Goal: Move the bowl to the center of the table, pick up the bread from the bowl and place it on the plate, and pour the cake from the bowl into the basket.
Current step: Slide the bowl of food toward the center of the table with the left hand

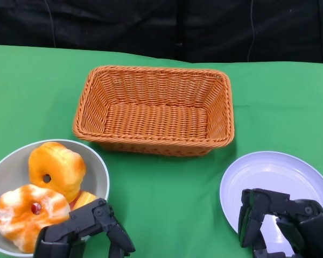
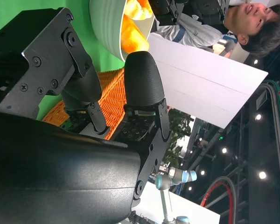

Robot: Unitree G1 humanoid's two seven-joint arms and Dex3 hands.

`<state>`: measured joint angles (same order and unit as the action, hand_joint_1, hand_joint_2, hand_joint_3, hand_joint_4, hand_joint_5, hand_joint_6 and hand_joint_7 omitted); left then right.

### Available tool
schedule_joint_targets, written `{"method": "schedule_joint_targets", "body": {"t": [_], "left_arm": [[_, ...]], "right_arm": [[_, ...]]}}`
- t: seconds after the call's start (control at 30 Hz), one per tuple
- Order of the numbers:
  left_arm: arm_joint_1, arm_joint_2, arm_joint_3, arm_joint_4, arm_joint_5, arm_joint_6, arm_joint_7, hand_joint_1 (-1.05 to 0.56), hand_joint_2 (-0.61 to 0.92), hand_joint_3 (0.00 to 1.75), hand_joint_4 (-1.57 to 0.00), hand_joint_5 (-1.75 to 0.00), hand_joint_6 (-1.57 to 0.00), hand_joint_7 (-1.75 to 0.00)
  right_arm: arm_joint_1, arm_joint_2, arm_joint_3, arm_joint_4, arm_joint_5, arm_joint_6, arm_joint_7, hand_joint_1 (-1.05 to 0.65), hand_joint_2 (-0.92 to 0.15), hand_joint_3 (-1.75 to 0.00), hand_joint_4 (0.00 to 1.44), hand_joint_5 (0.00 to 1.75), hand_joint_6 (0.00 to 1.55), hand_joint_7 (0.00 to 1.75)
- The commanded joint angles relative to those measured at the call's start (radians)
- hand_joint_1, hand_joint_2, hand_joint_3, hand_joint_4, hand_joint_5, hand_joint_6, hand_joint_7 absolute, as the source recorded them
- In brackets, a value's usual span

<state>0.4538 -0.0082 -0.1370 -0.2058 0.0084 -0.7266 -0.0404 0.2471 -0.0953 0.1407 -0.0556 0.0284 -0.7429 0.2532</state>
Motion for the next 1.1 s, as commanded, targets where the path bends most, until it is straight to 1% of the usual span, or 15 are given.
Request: {"method": "schedule_joint_targets", "body": {"t": [0.03, 0.33, 0.53, 0.67, 0.73, 0.77, 0.8, 0.87, 0.97, 1.0, 1.03, 1.07, 1.1], "left_arm": [[0.002, 0.003, 0.008, 0.004, 0.003, -0.012, 0.000, 0.03, 0.34, 1.63, -0.88, -1.72, -0.85, -1.53], [0.003, 0.000, 0.012, 0.002, 0.010, -0.011, 0.002, 0.02, 0.35, 1.60, -0.88, -1.71, -0.85, -1.52], [0.010, -0.007, 0.025, -0.021, 0.004, 0.015, 0.010, 0.04, 0.40, 1.53, -0.87, -1.74, -0.82, -1.53], [0.005, -0.008, 0.032, -0.026, -0.005, 0.001, 0.008, 0.06, 0.43, 1.51, -0.85, -1.73, -0.82, -1.52], [0.004, -0.010, 0.035, -0.040, -0.017, 0.003, 0.009, 0.07, 0.46, 1.44, -0.81, -1.71, -0.79, -1.49], [0.002, -0.010, 0.035, -0.044, -0.030, 0.001, 0.007, 0.06, 0.49, 1.36, -0.78, -1.66, -0.77, -1.44], [0.001, -0.011, 0.035, -0.045, -0.040, -0.001, 0.005, 0.06, 0.51, 1.31, -0.77, -1.63, -0.76, -1.40], [0.000, -0.011, 0.034, -0.046, -0.049, -0.002, 0.002, 0.06, 0.53, 1.27, -0.77, -1.61, -0.76, -1.37], [0.000, -0.011, 0.035, -0.047, -0.051, -0.002, 0.000, 0.06, 0.53, 1.25, -0.76, -1.60, -0.76, -1.36], [-0.003, -0.012, 0.047, -0.066, -0.065, 0.001, 0.006, 0.01, 0.54, 1.19, -0.74, -1.56, -0.72, -1.31], [-0.005, -0.014, 0.058, -0.081, -0.073, 0.004, 0.012, -0.09, 0.59, 0.99, -0.69, -1.45, -0.67, -1.18], [-0.007, -0.016, 0.067, -0.092, -0.079, 0.006, 0.015, -0.16, 0.65, 0.81, -0.65, -1.39, -0.63, -1.08], [-0.007, -0.018, 0.072, -0.099, -0.082, 0.008, 0.016, -0.18, 0.68, 0.75, -0.64, -1.36, -0.62, -1.05]], "right_arm": [[0.007, -0.013, -0.001, -0.014, 0.013, 0.004, 0.003, 0.31, -0.28, -1.75, 0.93, 1.75, 0.84, 1.59], [0.007, -0.013, -0.001, -0.015, 0.013, 0.005, 0.003, 0.30, -0.28, -1.75, 0.93, 1.75, 0.84, 1.59], [0.001, -0.014, 0.003, -0.001, 0.020, -0.006, 0.013, 0.29, -0.27, -1.75, 0.94, 1.75, 0.84, 1.59], [0.004, -0.015, 0.003, -0.007, 0.018, 0.001, 0.012, 0.29, -0.27, -1.75, 0.94, 1.75, 0.84, 1.59], [0.005, -0.017, 0.001, -0.011, 0.018, 0.007, 0.011, 0.29, -0.27, -1.75, 0.93, 1.75, 0.83, 1.59], [0.005, -0.017, 0.000, -0.011, 0.019, 0.007, 0.011, 0.29, -0.27, -1.75, 0.93, 1.75, 0.83, 1.59], [0.005, -0.017, 0.000, -0.010, 0.020, 0.006, 0.012, 0.29, -0.27, -1.75, 0.93, 1.75, 0.83, 1.59], [0.004, -0.017, 0.001, -0.009, 0.021, 0.005, 0.012, 0.29, -0.27, -1.75, 0.93, 1.75, 0.83, 1.59], [0.004, -0.017, 0.001, -0.009, 0.021, 0.005, 0.011, 0.29, -0.27, -1.75, 0.93, 1.75, 0.83, 1.59], [0.004, -0.017, 0.000, -0.008, 0.018, 0.004, 0.009, 0.29, -0.27, -1.75, 0.93, 1.75, 0.83, 1.60], [0.004, -0.016, -0.001, -0.008, 0.015, 0.003, 0.008, 0.29, -0.27, -1.75, 0.93, 1.75, 0.83, 1.60], [0.003, -0.016, -0.002, -0.007, 0.013, 0.002, 0.007, 0.29, -0.27, -1.75, 0.93, 1.75, 0.83, 1.60], [0.003, -0.015, -0.002, -0.007, 0.012, 0.002, 0.006, 0.29, -0.27, -1.75, 0.93, 1.75, 0.83, 1.60]]}}
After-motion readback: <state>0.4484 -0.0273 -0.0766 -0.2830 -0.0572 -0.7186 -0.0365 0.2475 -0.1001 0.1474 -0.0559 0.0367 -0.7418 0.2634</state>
